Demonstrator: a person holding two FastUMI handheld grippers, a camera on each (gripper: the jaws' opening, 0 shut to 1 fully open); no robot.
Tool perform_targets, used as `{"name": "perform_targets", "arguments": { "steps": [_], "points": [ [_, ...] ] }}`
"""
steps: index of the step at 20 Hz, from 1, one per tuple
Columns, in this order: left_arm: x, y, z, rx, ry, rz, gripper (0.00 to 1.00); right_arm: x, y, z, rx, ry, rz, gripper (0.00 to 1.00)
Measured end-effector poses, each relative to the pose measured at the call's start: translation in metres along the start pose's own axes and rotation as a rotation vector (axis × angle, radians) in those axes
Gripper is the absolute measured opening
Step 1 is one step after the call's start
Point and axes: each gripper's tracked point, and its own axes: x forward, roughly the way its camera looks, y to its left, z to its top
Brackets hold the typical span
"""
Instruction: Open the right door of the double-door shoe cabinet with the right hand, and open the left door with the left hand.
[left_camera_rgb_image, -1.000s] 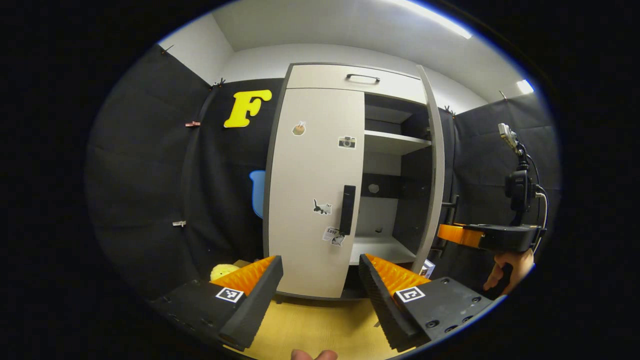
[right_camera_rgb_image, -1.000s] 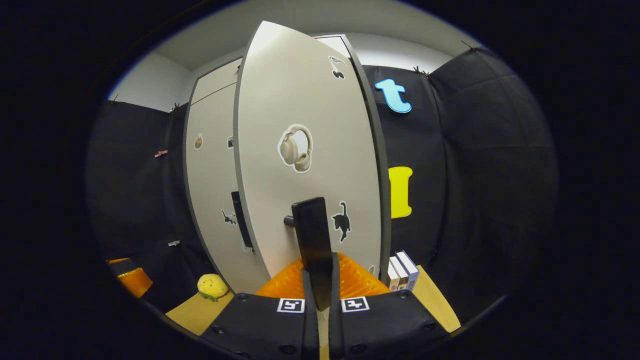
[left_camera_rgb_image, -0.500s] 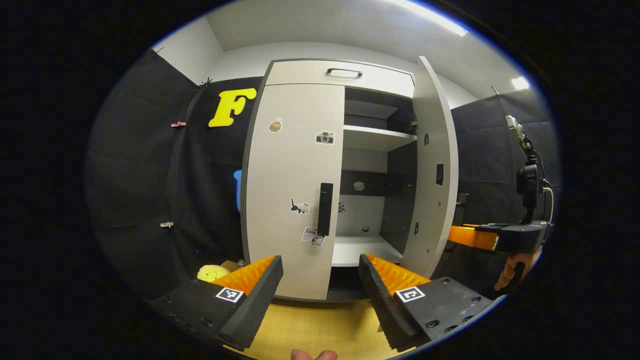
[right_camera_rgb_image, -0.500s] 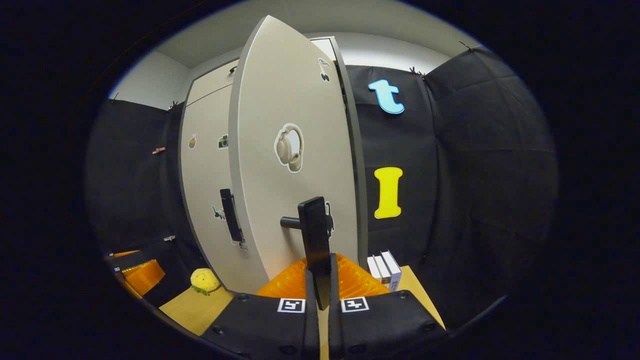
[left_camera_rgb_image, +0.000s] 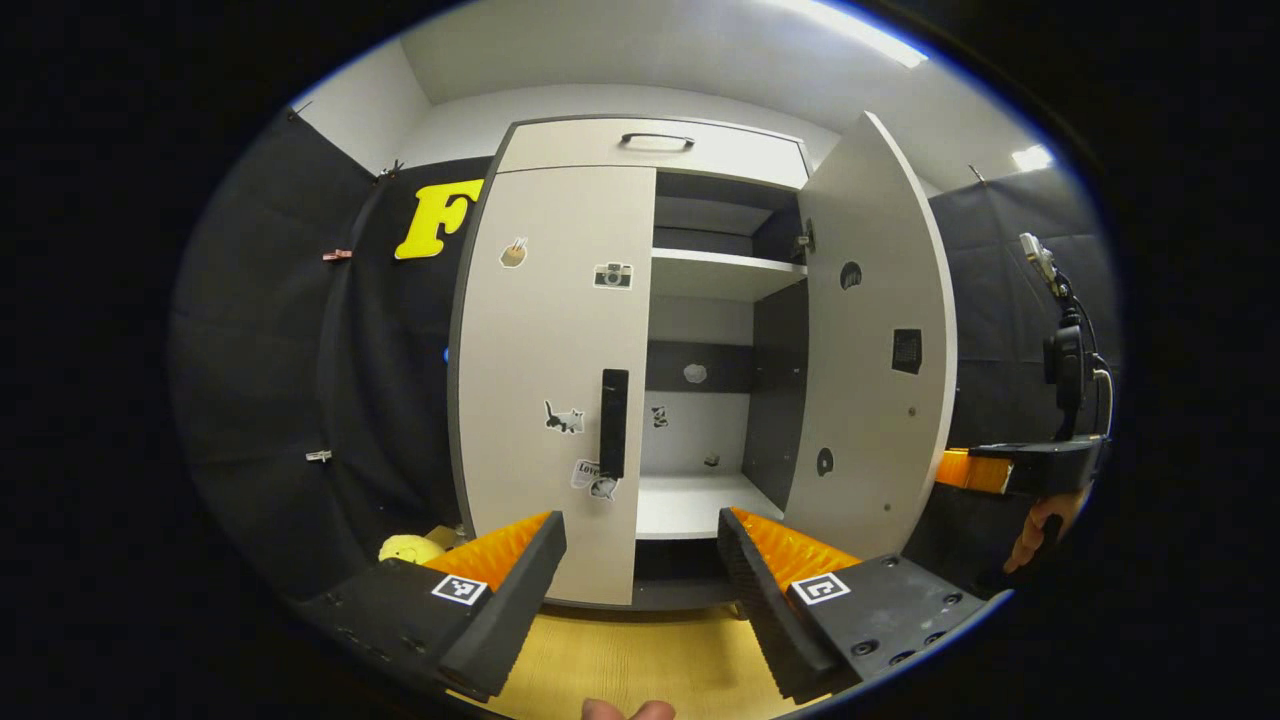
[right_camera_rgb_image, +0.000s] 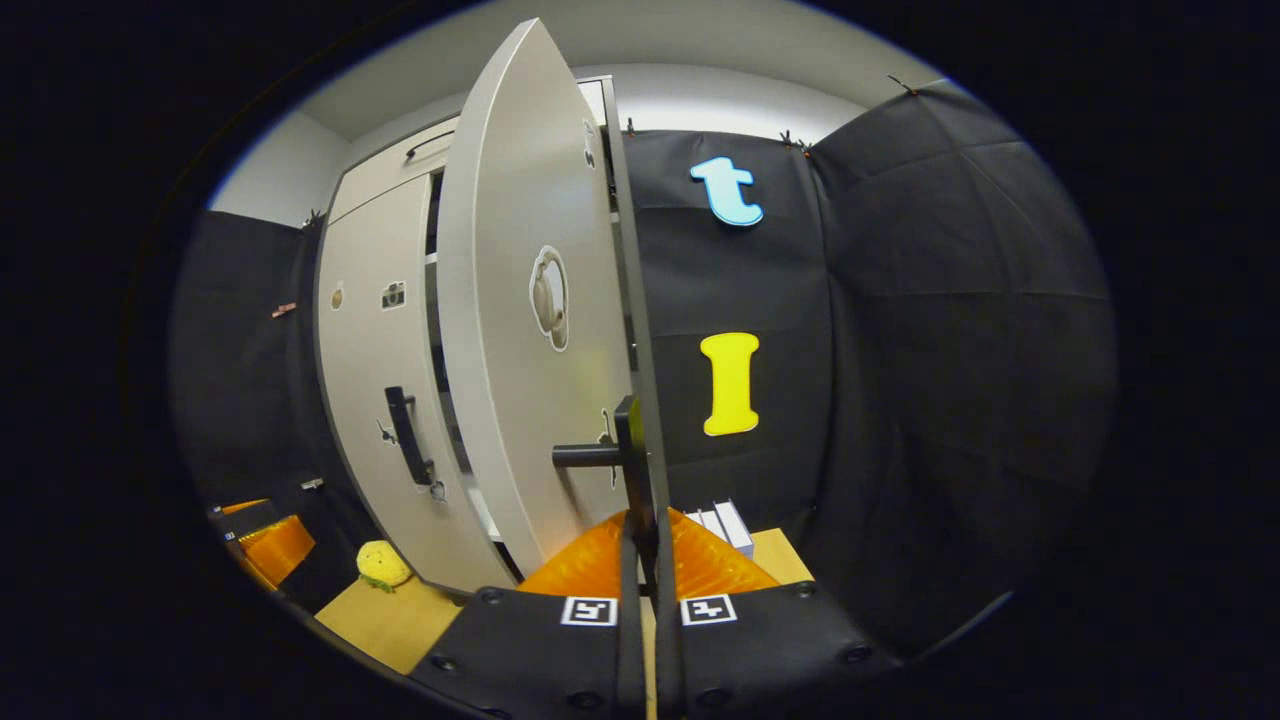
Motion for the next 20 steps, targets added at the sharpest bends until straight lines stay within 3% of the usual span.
{"name": "perform_targets", "arguments": {
  "steps": [2,13,17,18,19,20],
  "points": [
    [0.003,-0.006,-0.001,-0.003,0.002,-0.006,0.95,-0.001,-0.003,-0.002,0.007,0.012,0.014,0.05],
    [0.036,0.005,0.009,0.035,0.004,0.022,0.95,-0.016,-0.007,0.003,0.025,0.000,0.017,0.07],
    [0.072,0.019,0.015,0.055,0.000,0.034,0.94,-0.030,-0.007,0.013,0.014,-0.037,0.025,0.14],
    [0.084,0.021,0.015,0.052,0.007,0.029,0.94,-0.031,-0.008,0.015,0.007,-0.045,0.027,0.28],
    [0.095,0.023,0.016,0.042,0.012,0.021,0.95,-0.034,-0.010,0.014,0.001,-0.047,0.025,0.23],
    [0.106,0.026,0.016,0.034,0.017,0.018,0.94,-0.036,-0.010,0.014,-0.001,-0.049,0.026,0.34]
  ]
}}
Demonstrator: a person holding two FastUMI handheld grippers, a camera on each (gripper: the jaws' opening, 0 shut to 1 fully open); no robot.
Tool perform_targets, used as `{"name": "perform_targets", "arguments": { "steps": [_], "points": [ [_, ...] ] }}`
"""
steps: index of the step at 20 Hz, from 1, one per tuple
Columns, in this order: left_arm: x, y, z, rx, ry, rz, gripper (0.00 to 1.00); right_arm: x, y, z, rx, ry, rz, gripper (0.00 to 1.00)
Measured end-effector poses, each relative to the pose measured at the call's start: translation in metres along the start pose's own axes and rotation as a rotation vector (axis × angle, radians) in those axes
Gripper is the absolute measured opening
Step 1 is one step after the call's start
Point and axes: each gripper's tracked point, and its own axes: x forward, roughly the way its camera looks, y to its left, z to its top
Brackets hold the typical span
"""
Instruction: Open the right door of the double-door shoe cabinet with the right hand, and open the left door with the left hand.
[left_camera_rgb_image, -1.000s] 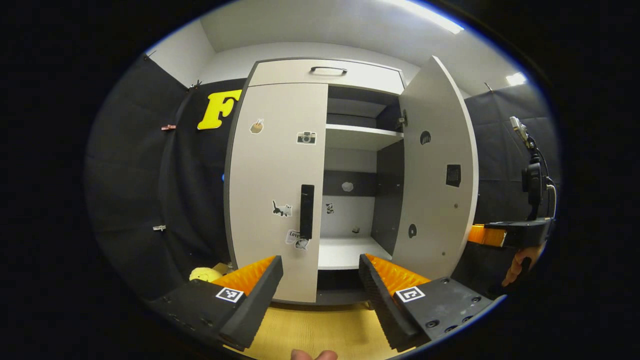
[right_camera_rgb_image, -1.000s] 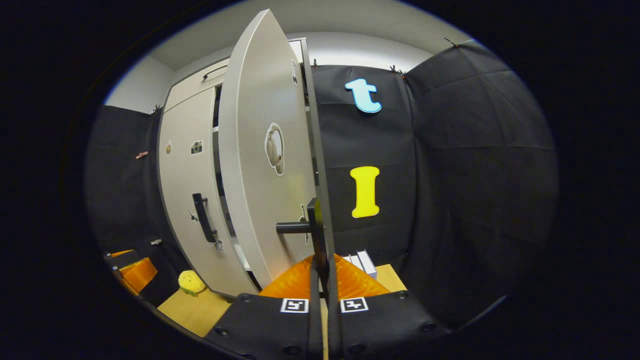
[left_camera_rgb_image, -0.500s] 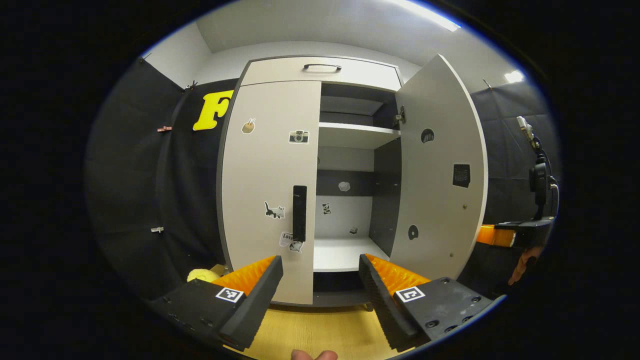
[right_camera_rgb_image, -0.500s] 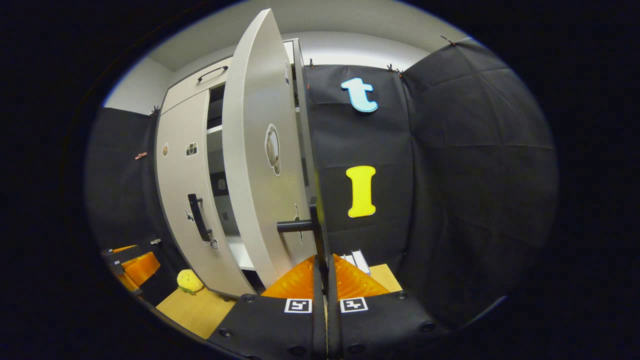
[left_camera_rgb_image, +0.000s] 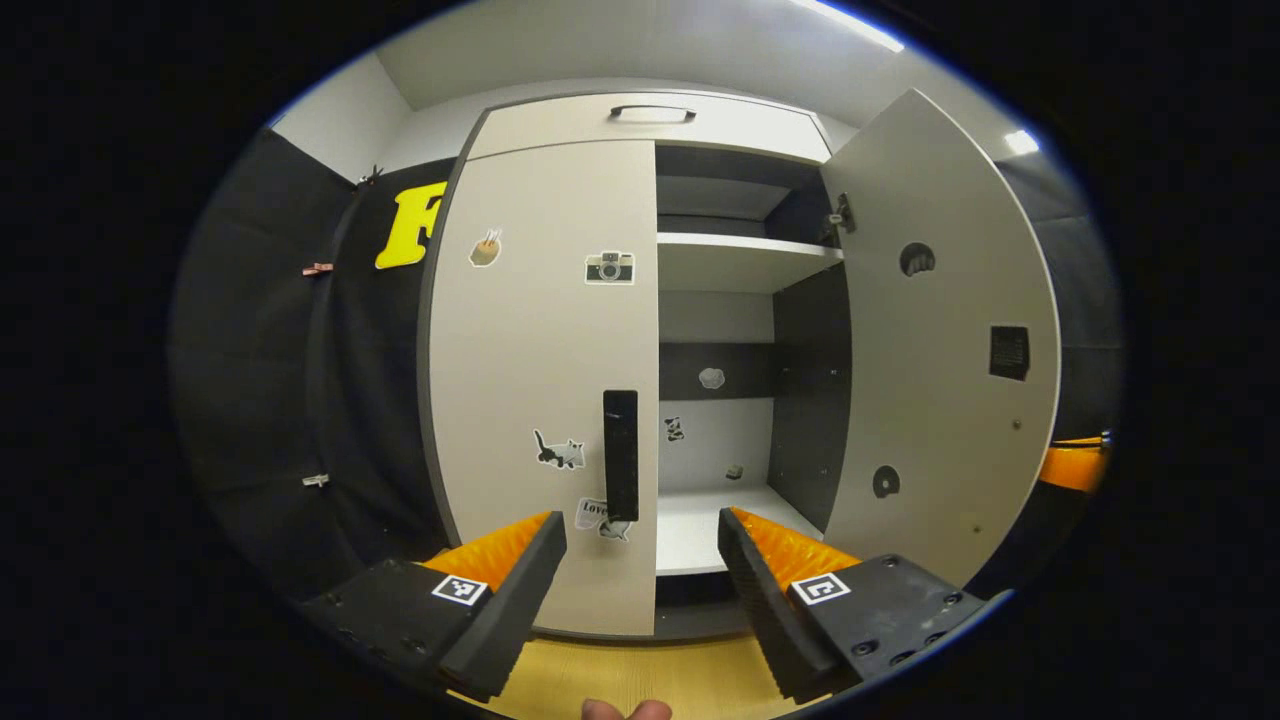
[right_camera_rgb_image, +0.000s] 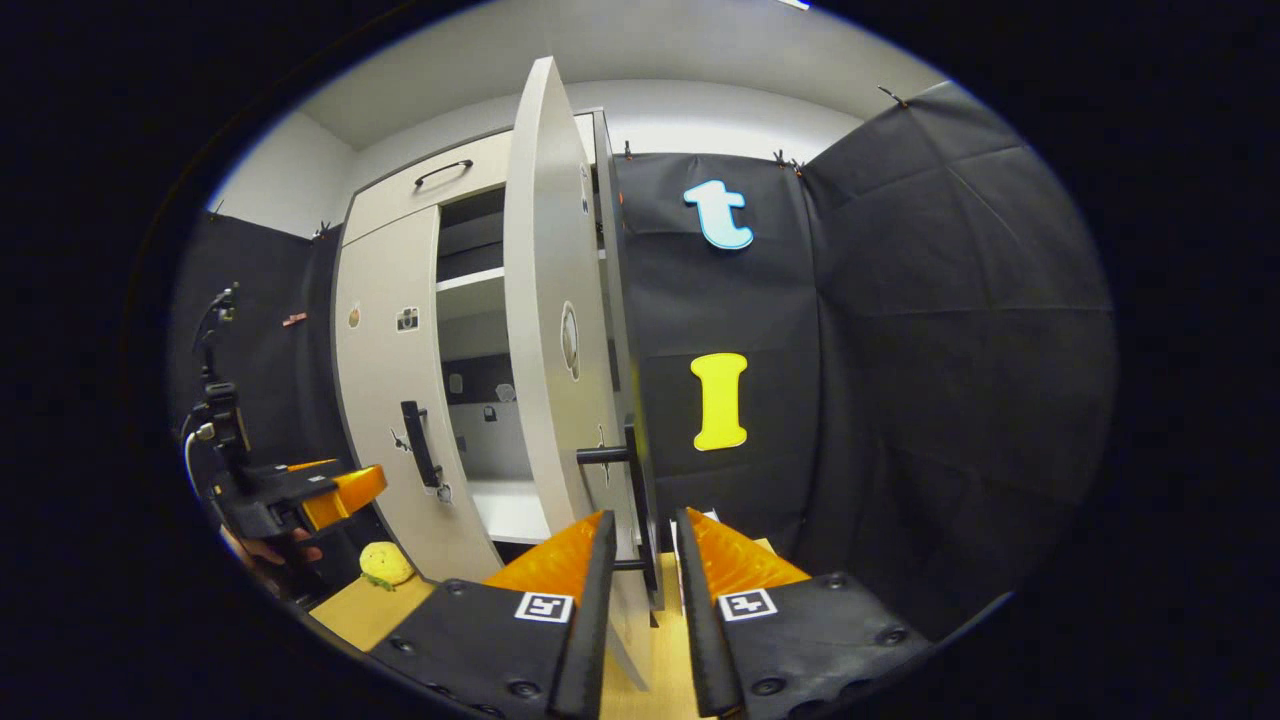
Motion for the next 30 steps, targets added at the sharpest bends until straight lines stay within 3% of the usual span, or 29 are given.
{"name": "perform_targets", "arguments": {
  "steps": [1,4,11,14,23,30],
  "points": [
    [0.010,0.004,0.000,-0.006,0.006,0.004,0.95,-0.005,0.001,0.001,-0.001,0.000,0.006,0.43],
    [0.043,0.013,0.002,0.010,0.002,0.011,0.95,-0.008,-0.004,0.001,0.000,-0.010,-0.015,0.99],
    [0.107,0.022,0.003,0.067,-0.010,0.044,0.94,-0.021,-0.009,0.002,0.018,-0.011,-0.038,0.97],
    [0.125,0.027,-0.001,0.065,-0.005,0.065,0.83,-0.022,-0.016,0.004,0.020,-0.020,-0.055,0.97],
    [0.145,0.023,-0.002,0.035,-0.035,0.068,0.37,-0.025,-0.035,0.005,0.020,-0.023,-0.106,0.97],
    [0.144,0.022,-0.010,0.017,-0.003,0.078,0.31,-0.032,-0.031,0.010,0.011,-0.037,-0.102,0.97]
  ]
}}
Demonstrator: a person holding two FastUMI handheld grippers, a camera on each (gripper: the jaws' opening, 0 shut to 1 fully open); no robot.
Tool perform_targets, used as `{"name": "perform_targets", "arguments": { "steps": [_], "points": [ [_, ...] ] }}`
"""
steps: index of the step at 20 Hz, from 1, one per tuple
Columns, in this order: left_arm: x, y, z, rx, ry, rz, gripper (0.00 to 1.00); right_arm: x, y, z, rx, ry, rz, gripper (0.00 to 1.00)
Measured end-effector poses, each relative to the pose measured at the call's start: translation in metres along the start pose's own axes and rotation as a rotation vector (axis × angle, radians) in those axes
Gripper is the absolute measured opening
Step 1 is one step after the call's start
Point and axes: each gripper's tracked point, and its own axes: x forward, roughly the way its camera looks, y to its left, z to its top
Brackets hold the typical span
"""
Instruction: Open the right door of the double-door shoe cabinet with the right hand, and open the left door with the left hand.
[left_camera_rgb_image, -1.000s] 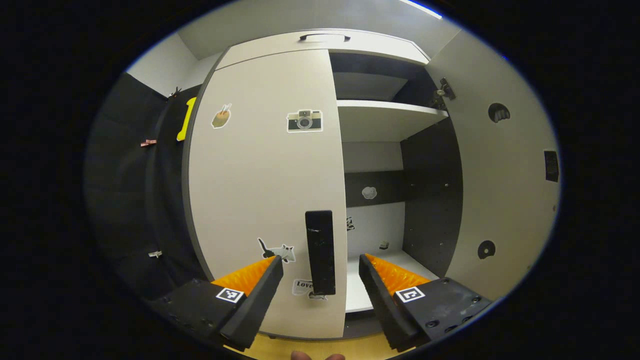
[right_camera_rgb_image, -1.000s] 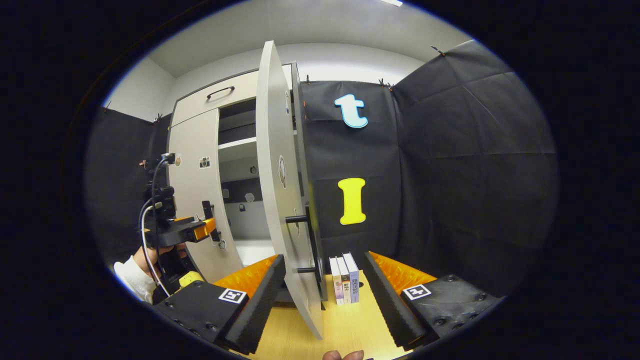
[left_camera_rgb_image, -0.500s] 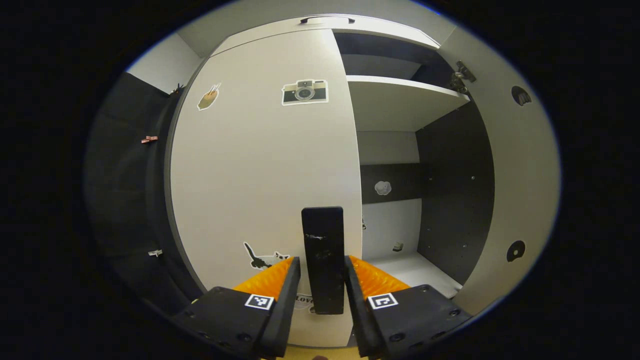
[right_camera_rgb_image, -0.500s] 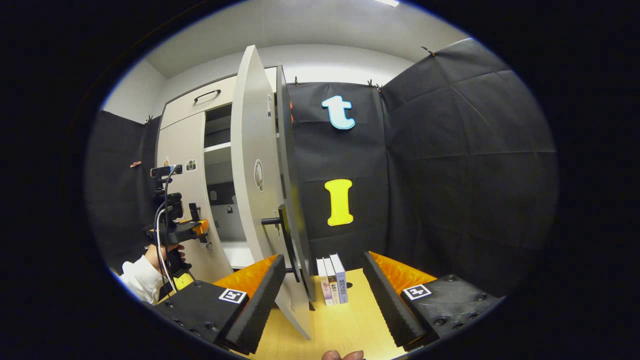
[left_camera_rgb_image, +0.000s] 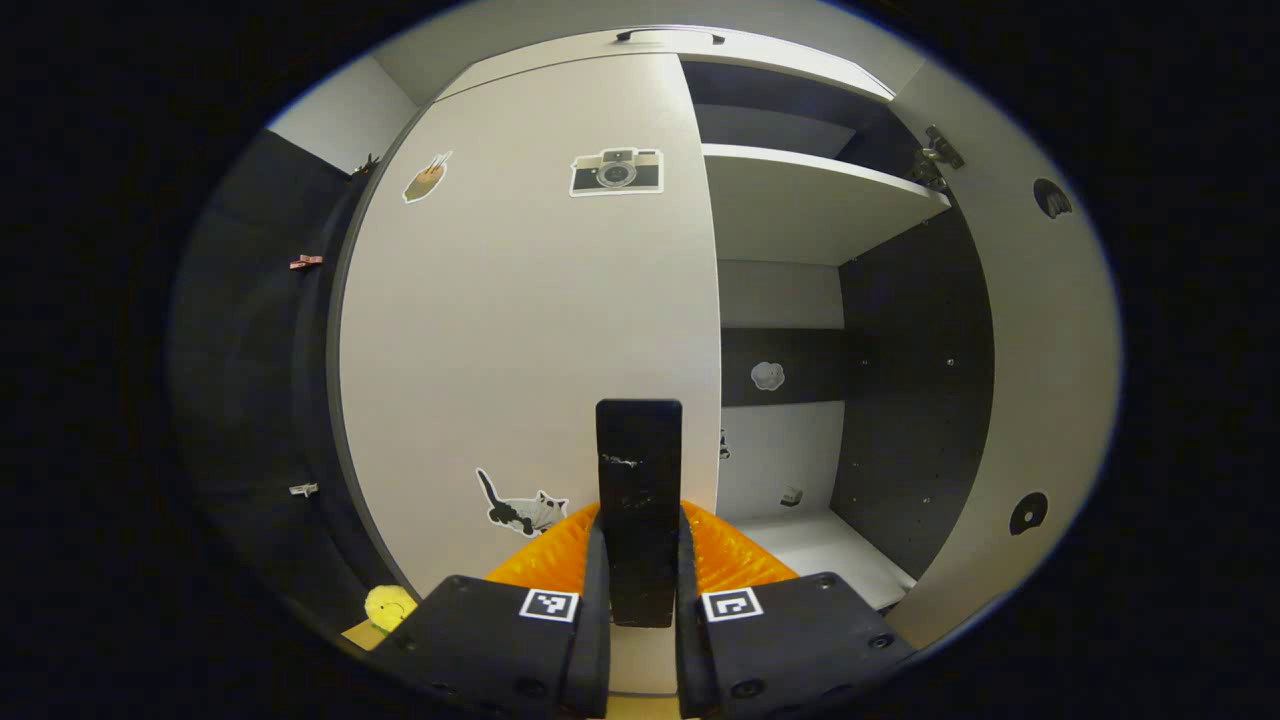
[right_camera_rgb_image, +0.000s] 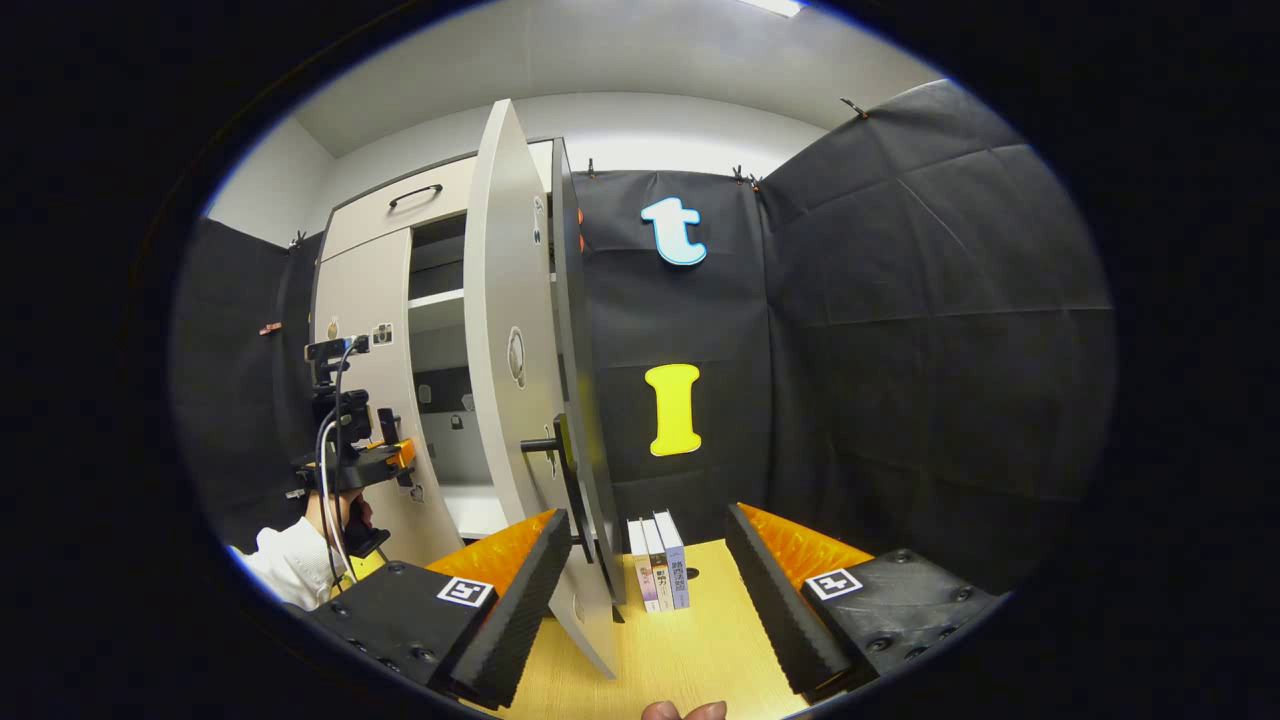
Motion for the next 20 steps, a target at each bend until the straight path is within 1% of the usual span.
{"name": "perform_targets", "arguments": {
  "steps": [1,3,5,9,13,18,19,20],
  "points": [
    [-0.001,0.000,0.001,-0.023,-0.001,-0.006,0.26,-0.001,0.001,0.001,0.002,-0.004,0.002,0.97],
    [-0.006,0.001,0.001,-0.027,0.007,-0.017,0.22,-0.004,0.002,0.002,-0.001,-0.009,0.000,0.97],
    [-0.016,0.004,0.001,-0.028,0.008,-0.035,0.20,-0.007,0.004,0.003,0.001,-0.015,-0.002,0.97],
    [-0.052,0.016,-0.004,-0.046,0.016,-0.078,0.20,-0.010,0.014,0.002,0.008,-0.019,0.002,0.97],
    [-0.093,0.038,-0.004,-0.063,0.026,-0.110,0.19,-0.015,0.031,0.000,-0.006,-0.018,0.023,0.97],
    [-0.123,0.062,-0.004,-0.072,0.039,-0.144,0.18,-0.020,0.053,0.003,-0.024,-0.031,0.058,0.97],
    [-0.130,0.068,-0.005,-0.076,0.038,-0.147,0.18,-0.021,0.057,0.003,-0.025,-0.032,0.066,1.00],
    [-0.136,0.074,-0.006,-0.079,0.038,-0.148,0.18,-0.021,0.061,0.002,-0.027,-0.032,0.072,0.97]
  ]
}}
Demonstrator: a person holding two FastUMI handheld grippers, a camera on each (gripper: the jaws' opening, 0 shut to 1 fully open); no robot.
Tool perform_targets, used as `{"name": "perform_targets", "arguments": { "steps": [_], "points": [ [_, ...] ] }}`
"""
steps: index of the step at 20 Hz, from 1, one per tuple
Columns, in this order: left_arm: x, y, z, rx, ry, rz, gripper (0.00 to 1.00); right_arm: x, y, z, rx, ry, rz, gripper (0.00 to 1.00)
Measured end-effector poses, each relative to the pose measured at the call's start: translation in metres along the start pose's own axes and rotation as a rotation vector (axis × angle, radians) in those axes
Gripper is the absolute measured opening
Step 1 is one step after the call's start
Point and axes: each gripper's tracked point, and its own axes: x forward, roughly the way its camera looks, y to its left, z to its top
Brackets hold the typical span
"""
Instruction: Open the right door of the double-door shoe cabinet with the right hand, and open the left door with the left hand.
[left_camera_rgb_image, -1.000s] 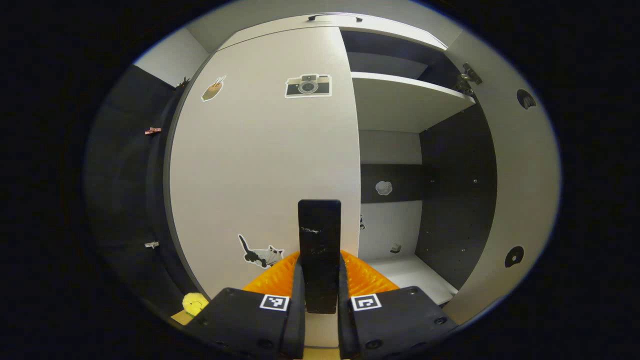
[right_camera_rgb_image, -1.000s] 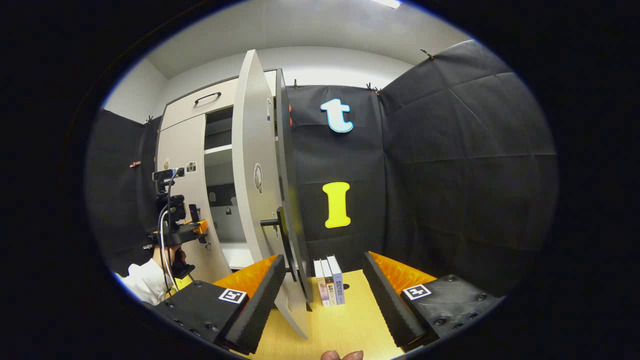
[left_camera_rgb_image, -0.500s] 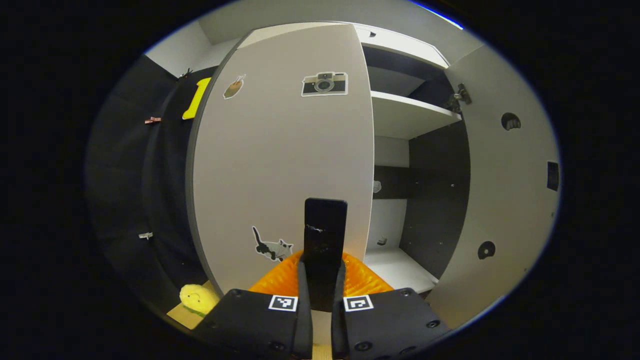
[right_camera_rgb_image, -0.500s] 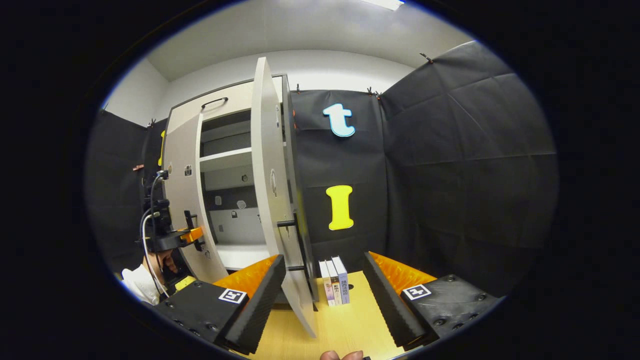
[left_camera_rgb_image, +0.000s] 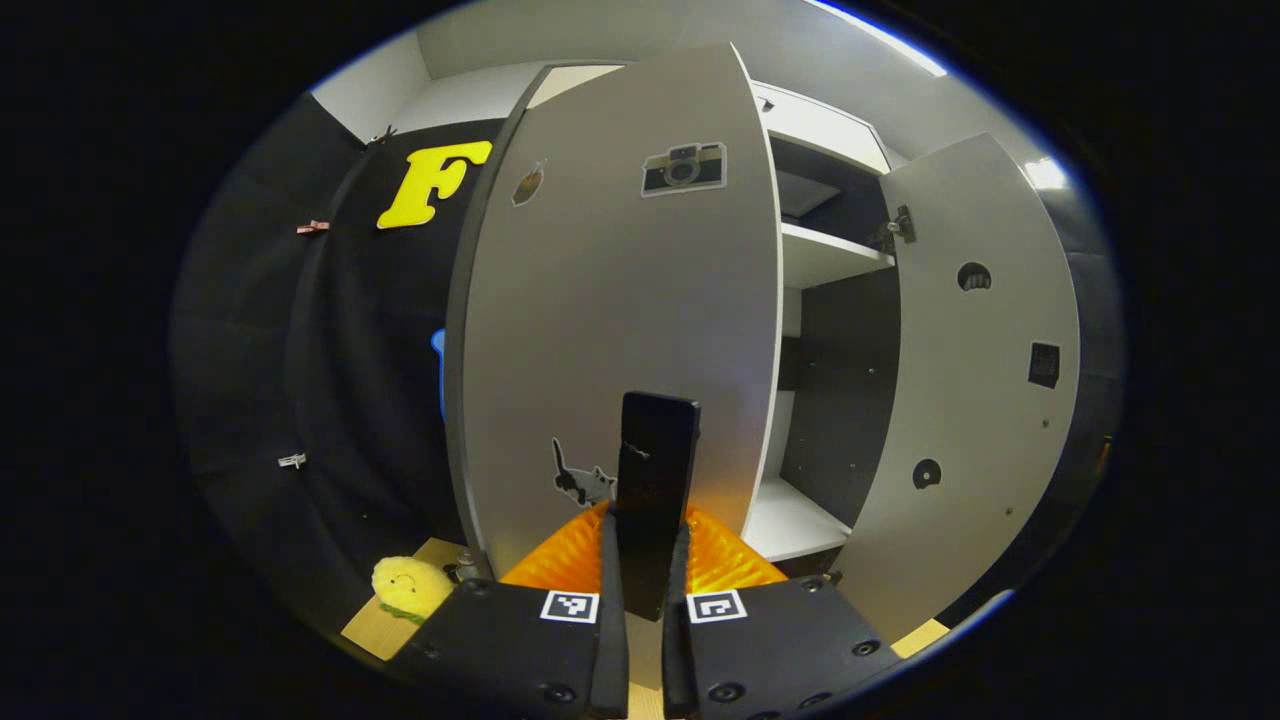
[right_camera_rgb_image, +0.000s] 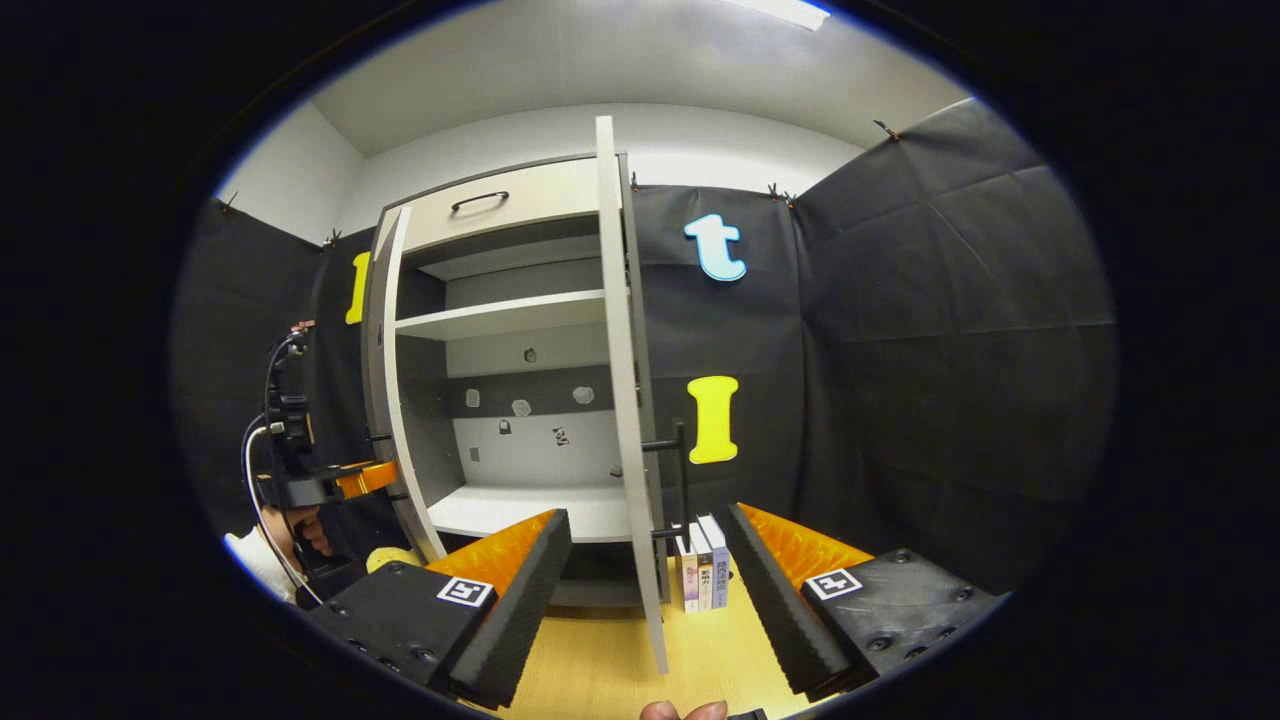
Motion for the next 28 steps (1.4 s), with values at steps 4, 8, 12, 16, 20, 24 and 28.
{"name": "perform_targets", "arguments": {
  "steps": [4,8,12,16,20,24,28],
  "points": [
    [-0.024,0.023,0.000,0.000,0.003,0.005,0.18,0.001,0.018,-0.001,-0.003,-0.001,0.028,0.97],
    [-0.044,0.051,0.000,-0.017,0.002,0.020,0.17,0.001,0.035,-0.004,-0.003,0.004,0.056,0.97],
    [-0.057,0.075,0.003,-0.029,0.002,0.035,0.17,-0.001,0.051,-0.008,-0.001,0.019,0.085,0.97],
    [-0.064,0.096,0.004,-0.057,-0.003,0.056,0.17,0.000,0.058,-0.011,-0.017,0.028,0.112,0.97],
    [-0.069,0.119,0.003,-0.068,-0.006,0.056,0.15,0.002,0.063,-0.014,-0.032,0.033,0.130,0.97],
    [-0.071,0.144,0.006,-0.056,-0.004,0.067,0.13,0.004,0.077,-0.025,-0.027,0.058,0.149,0.97],
    [-0.069,0.168,0.010,0.002,-0.010,0.084,0.00,0.010,0.087,-0.029,-0.040,0.060,0.162,0.97]
  ]
}}
